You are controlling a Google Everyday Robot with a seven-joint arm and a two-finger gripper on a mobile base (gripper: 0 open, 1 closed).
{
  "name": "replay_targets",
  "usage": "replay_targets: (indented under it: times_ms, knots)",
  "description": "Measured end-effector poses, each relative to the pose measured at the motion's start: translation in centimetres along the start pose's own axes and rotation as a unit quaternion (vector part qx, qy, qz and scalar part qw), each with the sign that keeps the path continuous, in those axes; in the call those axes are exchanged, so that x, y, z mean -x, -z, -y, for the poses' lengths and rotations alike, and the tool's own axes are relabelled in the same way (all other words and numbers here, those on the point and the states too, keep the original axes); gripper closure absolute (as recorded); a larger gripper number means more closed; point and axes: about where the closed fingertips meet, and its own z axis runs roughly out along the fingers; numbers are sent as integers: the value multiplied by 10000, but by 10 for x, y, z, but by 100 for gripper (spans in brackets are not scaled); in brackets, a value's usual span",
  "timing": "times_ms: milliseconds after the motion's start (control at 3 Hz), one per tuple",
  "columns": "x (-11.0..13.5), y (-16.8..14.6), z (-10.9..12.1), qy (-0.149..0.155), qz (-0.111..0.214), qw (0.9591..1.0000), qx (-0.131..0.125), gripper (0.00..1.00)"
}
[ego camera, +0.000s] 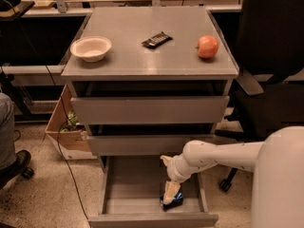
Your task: Pick pepsi can from bottom drawer and place on counter
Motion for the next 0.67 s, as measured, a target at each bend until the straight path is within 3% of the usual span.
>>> replay_targets:
  times_ms: [667]
  knots:
    - [-91,-65,14,116,-112,9997,180,0]
